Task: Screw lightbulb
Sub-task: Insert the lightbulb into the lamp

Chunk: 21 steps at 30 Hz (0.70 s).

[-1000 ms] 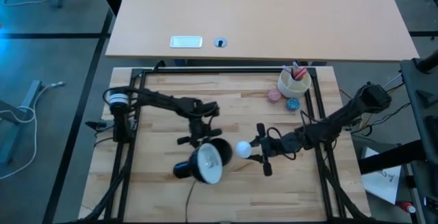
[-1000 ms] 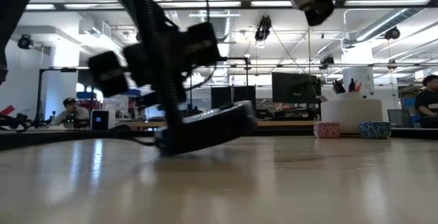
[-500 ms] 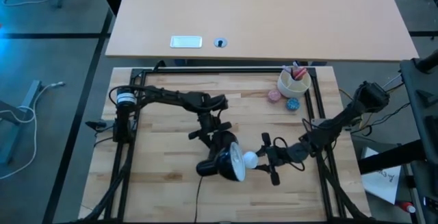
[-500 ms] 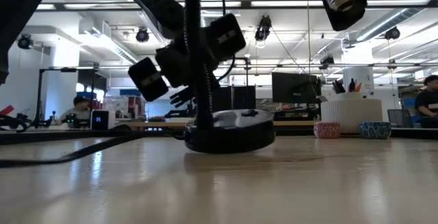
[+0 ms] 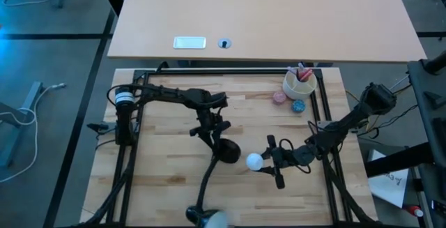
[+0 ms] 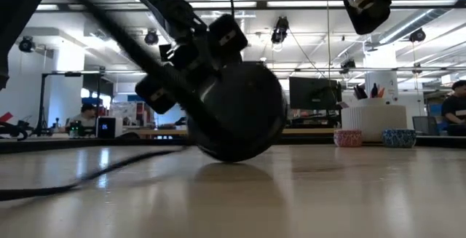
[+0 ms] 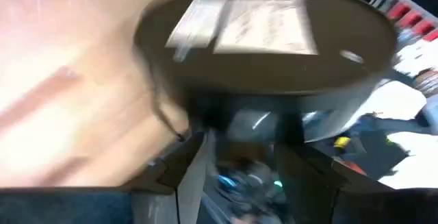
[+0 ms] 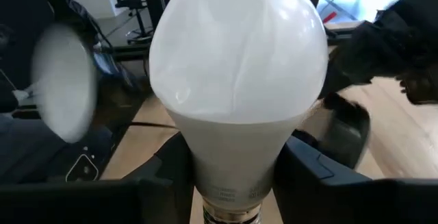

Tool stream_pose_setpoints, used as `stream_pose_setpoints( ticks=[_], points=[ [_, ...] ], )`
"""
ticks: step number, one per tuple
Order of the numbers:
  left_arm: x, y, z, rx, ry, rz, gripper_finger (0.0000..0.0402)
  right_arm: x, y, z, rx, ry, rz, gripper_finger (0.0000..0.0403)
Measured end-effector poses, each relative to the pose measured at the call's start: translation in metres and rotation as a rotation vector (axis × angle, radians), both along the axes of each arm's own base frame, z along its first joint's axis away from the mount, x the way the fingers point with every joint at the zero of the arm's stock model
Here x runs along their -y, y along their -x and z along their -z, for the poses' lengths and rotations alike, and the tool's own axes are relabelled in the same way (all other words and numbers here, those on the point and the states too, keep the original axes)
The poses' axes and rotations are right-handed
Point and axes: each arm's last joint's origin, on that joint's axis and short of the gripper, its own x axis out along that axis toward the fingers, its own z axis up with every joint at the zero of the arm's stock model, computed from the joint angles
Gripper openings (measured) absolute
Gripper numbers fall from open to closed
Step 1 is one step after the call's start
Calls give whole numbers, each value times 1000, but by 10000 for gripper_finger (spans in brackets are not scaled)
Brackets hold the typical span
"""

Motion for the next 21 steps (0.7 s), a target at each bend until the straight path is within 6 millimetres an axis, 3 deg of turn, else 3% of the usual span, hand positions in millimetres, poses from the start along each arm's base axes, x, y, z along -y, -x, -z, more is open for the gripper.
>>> stream_pose_setpoints(
  ticks=[5,13,17,21],
  points=[
    [-2,5,4,15,-149,37,162,0,0,1,-11,-7,1,134],
    [0,9,-1,33,-202,101,162,0,0,2,-17,-14,6,134],
    [3,12,-32,63,-266,111,162,0,0,2,-16,-13,11,137],
    [21,26,-77,75,-406,136,162,0,0,2,-16,-12,14,140]
  ],
)
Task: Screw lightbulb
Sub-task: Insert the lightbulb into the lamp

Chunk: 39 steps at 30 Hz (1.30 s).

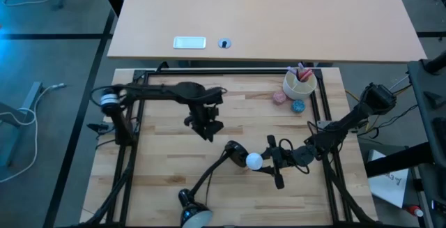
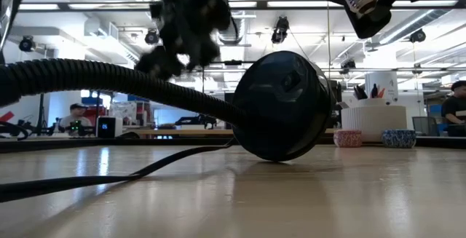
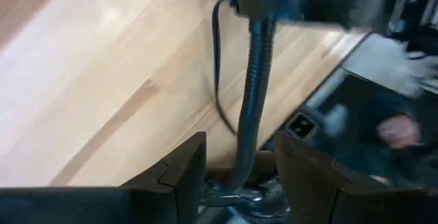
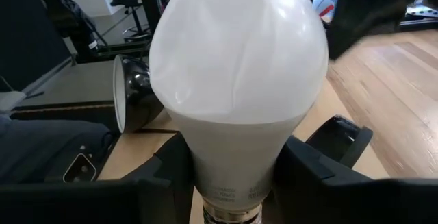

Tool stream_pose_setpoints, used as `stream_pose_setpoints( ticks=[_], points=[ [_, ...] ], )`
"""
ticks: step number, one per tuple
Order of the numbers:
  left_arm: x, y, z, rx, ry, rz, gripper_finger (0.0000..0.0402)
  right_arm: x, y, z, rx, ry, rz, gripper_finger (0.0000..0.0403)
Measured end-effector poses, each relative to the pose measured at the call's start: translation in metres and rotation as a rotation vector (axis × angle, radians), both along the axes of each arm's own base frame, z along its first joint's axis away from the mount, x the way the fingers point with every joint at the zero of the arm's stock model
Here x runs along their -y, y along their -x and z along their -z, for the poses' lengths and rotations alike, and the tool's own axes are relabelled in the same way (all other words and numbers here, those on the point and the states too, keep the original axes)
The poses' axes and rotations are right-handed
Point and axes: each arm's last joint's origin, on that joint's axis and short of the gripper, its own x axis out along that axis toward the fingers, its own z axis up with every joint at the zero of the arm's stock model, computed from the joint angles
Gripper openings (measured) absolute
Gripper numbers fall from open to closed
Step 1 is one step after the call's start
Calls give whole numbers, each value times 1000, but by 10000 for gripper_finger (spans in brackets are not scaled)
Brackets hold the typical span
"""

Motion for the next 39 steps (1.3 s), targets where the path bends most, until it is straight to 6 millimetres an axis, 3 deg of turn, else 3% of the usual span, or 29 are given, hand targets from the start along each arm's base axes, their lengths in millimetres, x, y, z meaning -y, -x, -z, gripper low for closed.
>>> stream_pose_setpoints(
  ticks=[7,13,17,21,31,39],
  points=[
    [86,54,-61,109,-370,147,162,0,0,0,4,12,0,135],
    [172,109,-70,366,-684,401,162,1,-1,-2,15,15,16,135],
    [203,133,-57,450,-858,435,163,6,-4,-2,18,-13,69,134],
    [223,147,-33,431,-908,510,163,14,-8,-2,15,-55,113,138],
    [280,160,35,320,-972,781,163,25,-13,-2,4,-197,188,139],
    [312,162,60,512,-1088,956,186,25,-13,-1,-16,-312,210,135]
  ],
)
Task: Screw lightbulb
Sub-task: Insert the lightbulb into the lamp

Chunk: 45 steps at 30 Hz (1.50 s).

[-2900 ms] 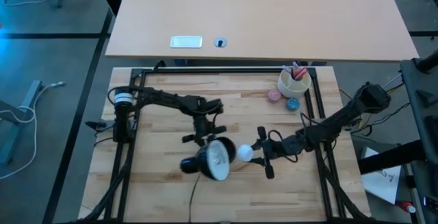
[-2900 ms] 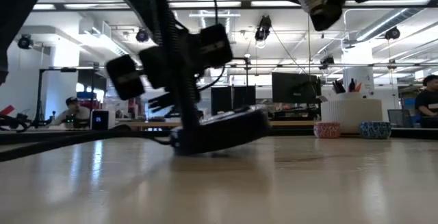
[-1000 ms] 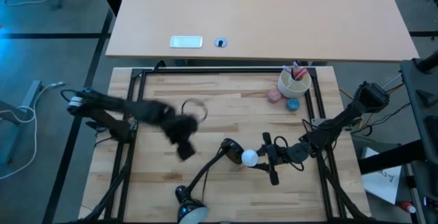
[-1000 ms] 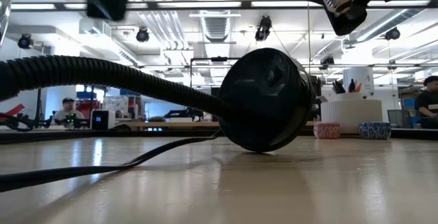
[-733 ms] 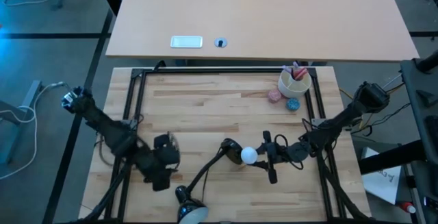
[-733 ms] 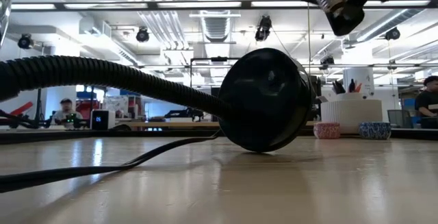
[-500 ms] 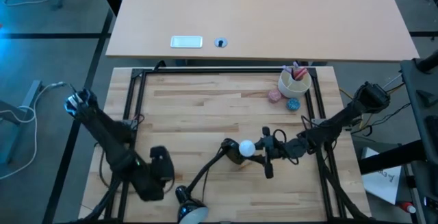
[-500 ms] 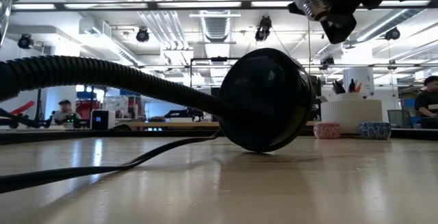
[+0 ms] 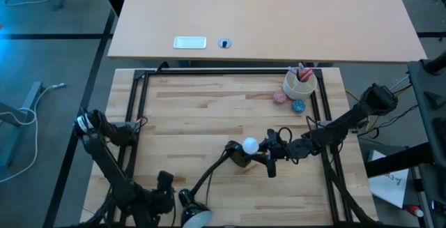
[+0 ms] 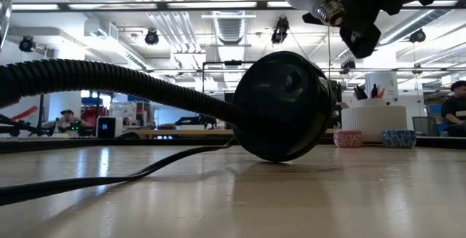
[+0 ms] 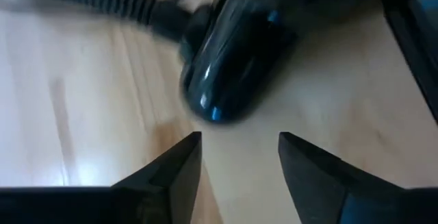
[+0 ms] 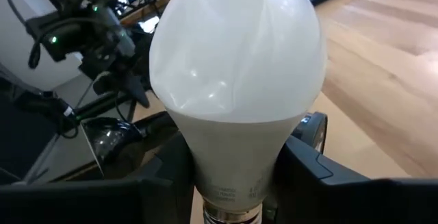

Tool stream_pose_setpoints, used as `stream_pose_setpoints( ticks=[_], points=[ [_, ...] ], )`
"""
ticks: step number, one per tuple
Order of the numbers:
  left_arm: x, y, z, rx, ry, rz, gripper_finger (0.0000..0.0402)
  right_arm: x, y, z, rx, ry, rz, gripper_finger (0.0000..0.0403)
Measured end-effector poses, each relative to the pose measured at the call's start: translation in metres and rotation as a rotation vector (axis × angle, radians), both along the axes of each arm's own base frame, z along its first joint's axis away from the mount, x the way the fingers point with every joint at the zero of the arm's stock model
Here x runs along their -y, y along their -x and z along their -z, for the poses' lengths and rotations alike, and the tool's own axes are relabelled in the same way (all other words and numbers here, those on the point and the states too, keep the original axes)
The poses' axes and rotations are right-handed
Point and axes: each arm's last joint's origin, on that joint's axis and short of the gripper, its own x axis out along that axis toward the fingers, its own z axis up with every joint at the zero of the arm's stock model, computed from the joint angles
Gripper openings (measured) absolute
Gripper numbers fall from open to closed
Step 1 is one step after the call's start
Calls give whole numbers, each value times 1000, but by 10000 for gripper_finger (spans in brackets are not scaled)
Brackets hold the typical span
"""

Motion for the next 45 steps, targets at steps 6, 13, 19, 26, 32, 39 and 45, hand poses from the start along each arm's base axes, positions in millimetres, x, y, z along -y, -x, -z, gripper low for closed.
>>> stream_pose_setpoints(
  ticks=[6,13,19,26,32,39,45],
  points=[
    [-1,-3,15,114,-124,67,235,0,0,0,1,-45,14,133],
    [2,-4,28,176,-28,121,296,1,1,3,-24,-78,27,137],
    [3,-8,32,216,4,168,324,1,1,4,-38,-83,34,132],
    [-2,-18,38,289,71,150,339,1,1,4,-39,-82,34,134],
    [2,-27,48,327,50,160,339,2,1,5,-44,-75,36,135],
    [9,-37,64,313,26,139,339,2,1,5,-46,-73,35,133],
    [16,-45,70,311,21,125,339,2,1,7,-62,-61,35,138]
  ],
)
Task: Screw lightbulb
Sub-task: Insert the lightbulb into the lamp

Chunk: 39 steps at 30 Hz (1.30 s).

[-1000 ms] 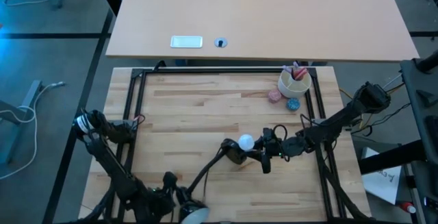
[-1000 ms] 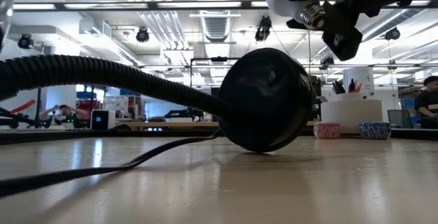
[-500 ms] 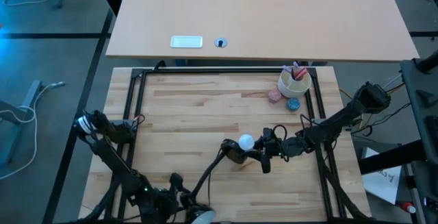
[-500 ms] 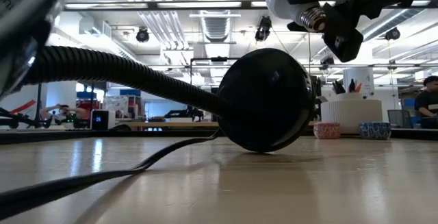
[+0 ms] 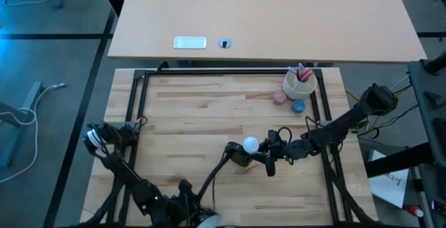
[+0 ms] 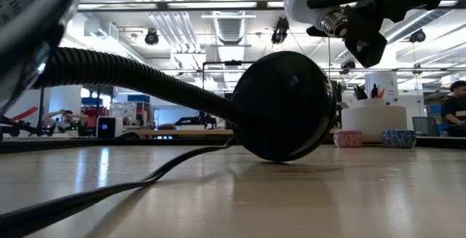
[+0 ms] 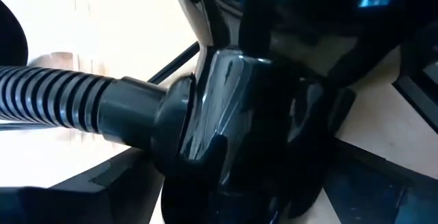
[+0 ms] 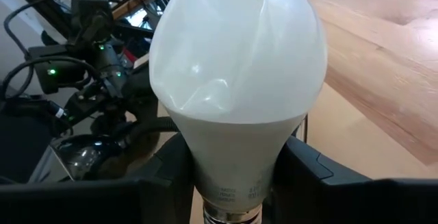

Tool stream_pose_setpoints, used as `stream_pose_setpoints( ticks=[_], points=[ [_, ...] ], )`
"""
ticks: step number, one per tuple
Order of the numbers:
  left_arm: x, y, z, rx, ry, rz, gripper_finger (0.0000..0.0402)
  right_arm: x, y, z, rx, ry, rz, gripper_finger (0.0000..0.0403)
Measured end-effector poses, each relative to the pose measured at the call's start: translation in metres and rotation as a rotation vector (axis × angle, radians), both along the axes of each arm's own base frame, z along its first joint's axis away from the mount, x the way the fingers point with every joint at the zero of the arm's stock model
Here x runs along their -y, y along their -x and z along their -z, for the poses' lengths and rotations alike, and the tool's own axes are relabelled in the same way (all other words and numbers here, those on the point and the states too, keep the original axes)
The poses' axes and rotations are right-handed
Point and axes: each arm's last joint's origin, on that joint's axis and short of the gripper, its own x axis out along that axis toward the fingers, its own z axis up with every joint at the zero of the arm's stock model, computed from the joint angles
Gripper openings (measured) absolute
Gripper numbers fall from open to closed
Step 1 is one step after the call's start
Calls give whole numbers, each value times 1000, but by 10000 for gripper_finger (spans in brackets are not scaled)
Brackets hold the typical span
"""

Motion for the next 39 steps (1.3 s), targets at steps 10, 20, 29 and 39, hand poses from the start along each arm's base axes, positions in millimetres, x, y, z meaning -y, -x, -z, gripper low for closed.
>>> stream_pose_setpoints(
  ticks=[10,20,29,39],
  points=[
    [-5,-5,-1,16,0,-51,313,0,0,0,-1,1,0,137],
    [-22,-13,-38,43,83,-128,266,2,4,-18,50,62,-25,138],
    [-82,-14,-154,19,441,-234,255,7,15,-82,203,243,-68,134],
    [-196,-20,-225,12,868,-460,247,-1,0,-70,127,300,-84,134]
  ],
)
